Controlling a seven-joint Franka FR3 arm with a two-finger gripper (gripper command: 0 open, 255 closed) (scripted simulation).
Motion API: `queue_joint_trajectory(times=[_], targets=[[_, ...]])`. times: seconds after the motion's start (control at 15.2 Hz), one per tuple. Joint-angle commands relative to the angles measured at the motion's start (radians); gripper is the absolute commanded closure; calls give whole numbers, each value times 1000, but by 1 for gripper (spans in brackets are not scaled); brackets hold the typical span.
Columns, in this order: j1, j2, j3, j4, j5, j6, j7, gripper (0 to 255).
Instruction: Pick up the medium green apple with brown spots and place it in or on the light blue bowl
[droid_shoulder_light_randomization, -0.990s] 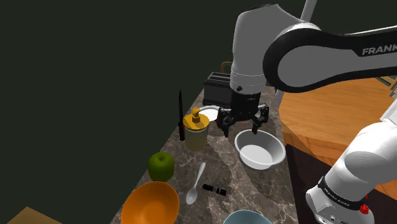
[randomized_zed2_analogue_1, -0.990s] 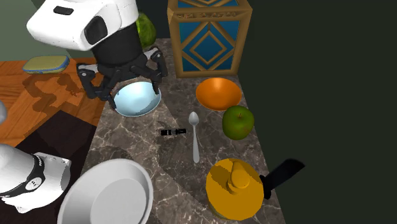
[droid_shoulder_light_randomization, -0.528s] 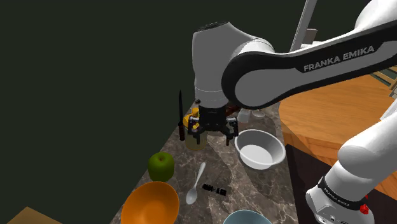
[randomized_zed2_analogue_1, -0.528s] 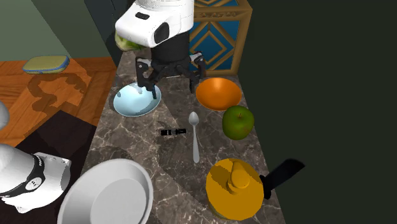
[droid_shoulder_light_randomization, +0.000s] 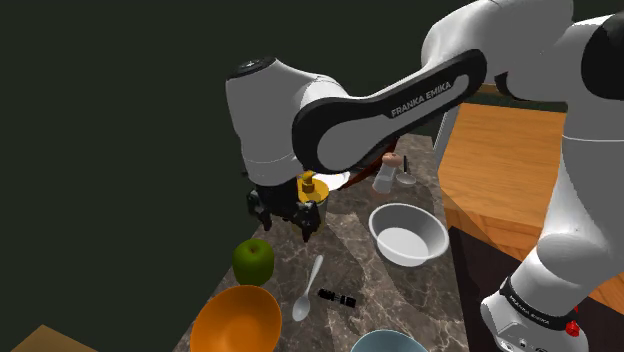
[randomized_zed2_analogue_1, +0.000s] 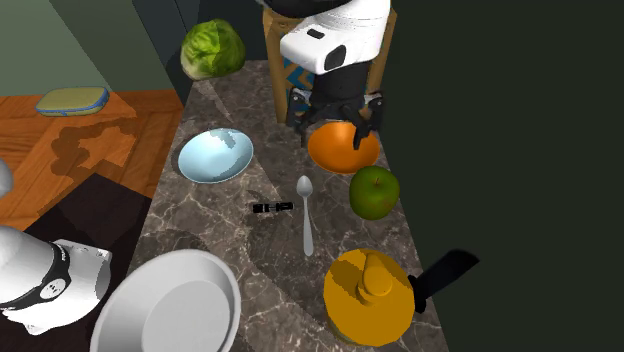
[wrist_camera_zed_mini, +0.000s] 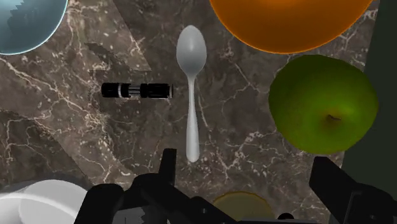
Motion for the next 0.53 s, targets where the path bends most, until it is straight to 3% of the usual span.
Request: queue_joint_trajectory(times=[0.0,0.46], targets=[[100,101,-73,89,-79,-27,104,0],[381,399,-272,523,-217,-178,300,0]])
